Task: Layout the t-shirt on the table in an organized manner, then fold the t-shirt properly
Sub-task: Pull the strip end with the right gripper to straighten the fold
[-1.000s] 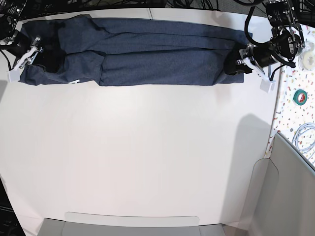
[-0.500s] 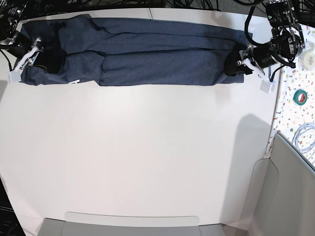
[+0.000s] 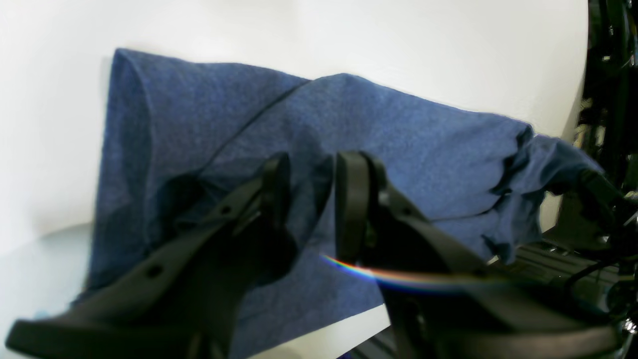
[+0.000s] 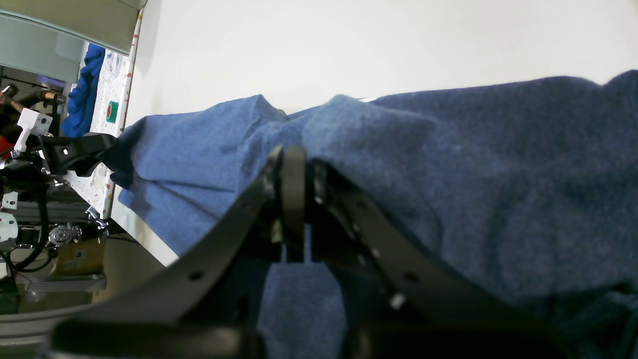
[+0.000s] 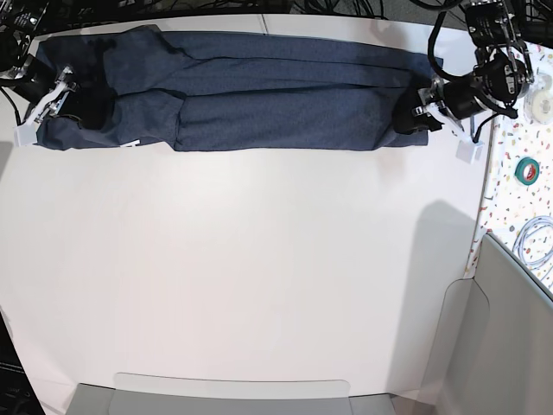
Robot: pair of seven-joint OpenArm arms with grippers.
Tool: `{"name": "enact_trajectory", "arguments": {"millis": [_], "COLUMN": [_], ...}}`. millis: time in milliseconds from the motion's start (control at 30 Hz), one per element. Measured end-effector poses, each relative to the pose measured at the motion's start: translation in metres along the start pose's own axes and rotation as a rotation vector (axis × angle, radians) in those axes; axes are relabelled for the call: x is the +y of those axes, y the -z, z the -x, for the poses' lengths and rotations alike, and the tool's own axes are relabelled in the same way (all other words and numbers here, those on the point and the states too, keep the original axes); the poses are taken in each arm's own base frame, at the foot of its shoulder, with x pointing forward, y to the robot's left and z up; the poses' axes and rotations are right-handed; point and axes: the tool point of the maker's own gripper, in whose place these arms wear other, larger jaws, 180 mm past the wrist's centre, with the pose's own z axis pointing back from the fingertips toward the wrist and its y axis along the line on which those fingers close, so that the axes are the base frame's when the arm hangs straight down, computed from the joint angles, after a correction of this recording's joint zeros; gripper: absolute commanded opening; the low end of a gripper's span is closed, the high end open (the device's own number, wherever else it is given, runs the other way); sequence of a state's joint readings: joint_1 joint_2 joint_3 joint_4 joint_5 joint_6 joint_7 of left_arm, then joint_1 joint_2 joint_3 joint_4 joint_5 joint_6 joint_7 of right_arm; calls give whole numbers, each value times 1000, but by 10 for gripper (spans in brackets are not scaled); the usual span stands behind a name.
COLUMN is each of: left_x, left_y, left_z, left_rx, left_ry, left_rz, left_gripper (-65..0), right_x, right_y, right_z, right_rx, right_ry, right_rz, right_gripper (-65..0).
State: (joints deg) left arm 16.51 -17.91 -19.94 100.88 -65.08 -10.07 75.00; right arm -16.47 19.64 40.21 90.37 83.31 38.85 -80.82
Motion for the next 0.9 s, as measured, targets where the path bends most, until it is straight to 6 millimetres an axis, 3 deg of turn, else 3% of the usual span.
{"name": "enact_trajectory", "arguments": {"millis": [433,633,900], "left_x": [-1,-1,-1], "left_y": [1,1,1], "left_z": [1,1,1], "left_rx": [2,0,0], "left_ry": [-2,-3,-3], "left_rz": [5,4,5], "left_gripper": [-511,-511,-511], "right_x": [19,66,81], "right_y": [19,11,3], "right_z": [-42,-74,-58], "right_rx": [-114,-169,-114], "right_ry": [-67,-282,-355], "right_rz": [-58,-81,-52], "right_gripper": [-650,-650,-650]}}
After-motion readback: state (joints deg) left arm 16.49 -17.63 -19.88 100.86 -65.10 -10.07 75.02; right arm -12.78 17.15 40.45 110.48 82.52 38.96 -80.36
